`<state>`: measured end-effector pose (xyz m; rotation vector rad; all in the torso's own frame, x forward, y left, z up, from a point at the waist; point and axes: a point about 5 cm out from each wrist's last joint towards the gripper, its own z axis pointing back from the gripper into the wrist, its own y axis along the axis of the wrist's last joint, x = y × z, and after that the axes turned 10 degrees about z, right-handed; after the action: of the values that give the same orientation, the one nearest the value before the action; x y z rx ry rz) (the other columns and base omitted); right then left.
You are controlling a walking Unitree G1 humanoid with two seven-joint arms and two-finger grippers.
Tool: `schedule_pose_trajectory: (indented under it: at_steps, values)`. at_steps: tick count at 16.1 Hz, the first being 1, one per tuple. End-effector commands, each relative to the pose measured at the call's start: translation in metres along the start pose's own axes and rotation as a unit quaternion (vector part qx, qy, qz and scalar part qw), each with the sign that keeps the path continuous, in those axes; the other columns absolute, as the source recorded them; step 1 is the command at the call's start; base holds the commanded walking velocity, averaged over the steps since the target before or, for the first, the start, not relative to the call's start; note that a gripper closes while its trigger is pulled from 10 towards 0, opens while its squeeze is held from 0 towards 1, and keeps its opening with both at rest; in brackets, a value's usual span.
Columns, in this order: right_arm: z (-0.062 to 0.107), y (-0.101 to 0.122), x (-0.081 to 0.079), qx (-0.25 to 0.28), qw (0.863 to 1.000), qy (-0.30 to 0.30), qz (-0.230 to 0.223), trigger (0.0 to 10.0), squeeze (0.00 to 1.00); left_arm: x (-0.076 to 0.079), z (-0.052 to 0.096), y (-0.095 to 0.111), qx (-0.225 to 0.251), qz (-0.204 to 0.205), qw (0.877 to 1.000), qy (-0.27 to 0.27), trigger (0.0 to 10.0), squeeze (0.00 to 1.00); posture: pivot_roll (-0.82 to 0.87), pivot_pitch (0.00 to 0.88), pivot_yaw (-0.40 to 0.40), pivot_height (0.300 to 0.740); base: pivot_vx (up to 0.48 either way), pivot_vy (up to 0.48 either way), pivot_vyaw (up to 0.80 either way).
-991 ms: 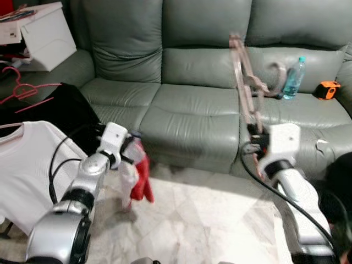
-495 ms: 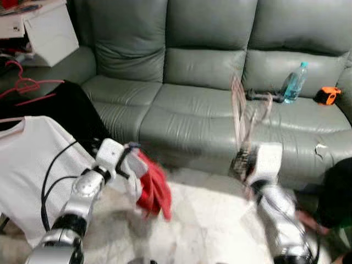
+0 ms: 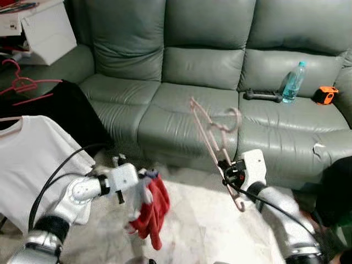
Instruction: Hang hanger
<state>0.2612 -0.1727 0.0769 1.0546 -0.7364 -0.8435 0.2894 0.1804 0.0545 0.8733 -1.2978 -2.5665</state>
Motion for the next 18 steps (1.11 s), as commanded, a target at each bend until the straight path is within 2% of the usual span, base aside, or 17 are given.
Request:
schedule_pose_trajectory:
  at_steps: [1, 3, 4, 5, 10, 11, 14, 18]
  values:
    - [0.003, 0.004, -0.006, -0.003, 0.998, 0.057, 0.015, 10.0, 0.00, -0.009, 0.001, 0.006, 0.000, -0.043, 0.999, -0.005, 10.0, 0.00, -0.09, 0.026, 0.046, 0.740, 0.000, 0.000, 0.00]
    - [0.017, 0.002, -0.003, -0.030, 0.990, 0.128, 0.049, 10.0, 0.00, -0.013, -0.002, 0.012, -0.004, -0.096, 0.995, -0.017, 10.0, 0.00, -0.09, 0.026, 0.045, 0.740, 0.000, 0.000, 0.00]
    - [0.023, 0.002, 0.000, -0.041, 0.987, 0.150, 0.052, 10.0, 0.00, -0.016, -0.004, 0.015, -0.002, -0.115, 0.993, -0.022, 10.0, 0.00, -0.10, 0.026, 0.046, 0.740, 0.000, 0.000, 0.00]
    - [0.034, 0.001, 0.003, -0.058, 0.977, 0.193, 0.063, 10.0, 0.00, -0.019, -0.006, 0.021, 0.002, -0.143, 0.989, -0.029, 10.0, 0.00, -0.10, 0.025, 0.046, 0.740, 0.000, 0.000, 0.00]
    - [0.067, 0.004, 0.016, -0.111, 0.948, 0.282, 0.101, 10.0, 0.00, -0.027, -0.011, 0.027, -0.004, -0.210, 0.977, -0.040, 10.0, 0.00, -0.11, 0.023, 0.053, 0.740, 0.000, 0.000, 0.00]
    - [0.077, 0.004, 0.020, -0.133, 0.937, 0.301, 0.119, 10.0, 0.00, -0.027, -0.011, 0.028, -0.006, -0.225, 0.973, -0.046, 10.0, 0.00, -0.11, 0.023, 0.057, 0.740, 0.000, 0.000, 0.00]
    - [0.087, 0.005, 0.034, -0.159, 0.931, 0.299, 0.137, 10.0, 0.00, -0.029, -0.011, 0.028, -0.010, -0.247, 0.968, -0.050, 10.0, 0.00, -0.12, 0.024, 0.062, 0.740, 0.000, 0.000, 0.00]
    - [0.093, 0.002, 0.034, -0.185, 0.916, 0.319, 0.160, 10.0, 0.00, -0.028, -0.012, 0.029, -0.008, -0.281, 0.957, -0.065, 10.0, 0.00, -0.11, 0.023, 0.061, 0.740, 0.000, 0.000, 0.00]
